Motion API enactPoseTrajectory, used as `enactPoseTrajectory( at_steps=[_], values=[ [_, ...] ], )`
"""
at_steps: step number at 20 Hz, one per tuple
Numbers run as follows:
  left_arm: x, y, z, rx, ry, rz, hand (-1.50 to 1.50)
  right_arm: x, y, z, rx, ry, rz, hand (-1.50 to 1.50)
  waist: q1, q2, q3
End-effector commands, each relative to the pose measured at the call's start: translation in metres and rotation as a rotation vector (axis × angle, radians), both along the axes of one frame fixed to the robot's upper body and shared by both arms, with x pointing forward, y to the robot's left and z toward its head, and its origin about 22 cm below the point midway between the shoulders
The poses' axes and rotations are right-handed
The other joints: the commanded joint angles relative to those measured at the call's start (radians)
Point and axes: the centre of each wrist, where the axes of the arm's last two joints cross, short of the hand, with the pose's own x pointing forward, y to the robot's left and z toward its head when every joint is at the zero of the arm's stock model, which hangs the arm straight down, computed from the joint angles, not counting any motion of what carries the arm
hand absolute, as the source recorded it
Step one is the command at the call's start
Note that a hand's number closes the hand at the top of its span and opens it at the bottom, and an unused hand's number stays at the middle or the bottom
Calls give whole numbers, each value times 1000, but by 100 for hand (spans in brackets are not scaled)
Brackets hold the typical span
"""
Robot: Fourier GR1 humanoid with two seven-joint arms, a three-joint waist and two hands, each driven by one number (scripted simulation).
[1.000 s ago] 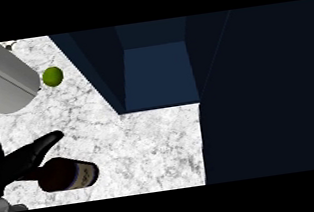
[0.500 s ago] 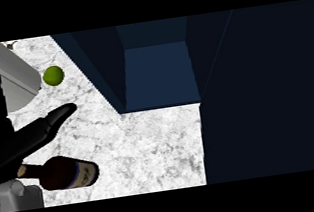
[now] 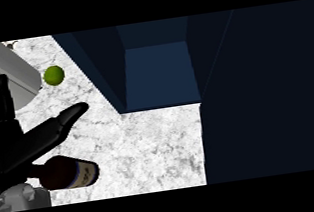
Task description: Pick up the wine, place it into the cabinet and close the cabinet
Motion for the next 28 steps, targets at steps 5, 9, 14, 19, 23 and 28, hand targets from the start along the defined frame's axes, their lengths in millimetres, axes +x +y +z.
enactPoseTrajectory(
  at_steps=[5,9,14,19,23,28],
  values=[
    [3,0,8,14,8,30,-150,-2,9,4,20,-3,4,-150,1,0,0],
    [-19,2,-4,27,34,45,-150,-6,13,21,6,-1,-3,-150,4,0,0],
    [-33,6,-27,17,68,95,-150,-1,-10,5,-5,10,15,-150,1,0,0],
    [-43,11,-31,20,86,124,-150,-4,10,25,3,6,9,-150,3,0,0],
    [-64,29,-31,27,128,124,-150,7,3,23,9,-22,-8,-150,6,0,0],
    [-52,47,-57,18,146,161,-150,12,2,24,-1,1,-2,-150,5,1,-1]
  ],
)
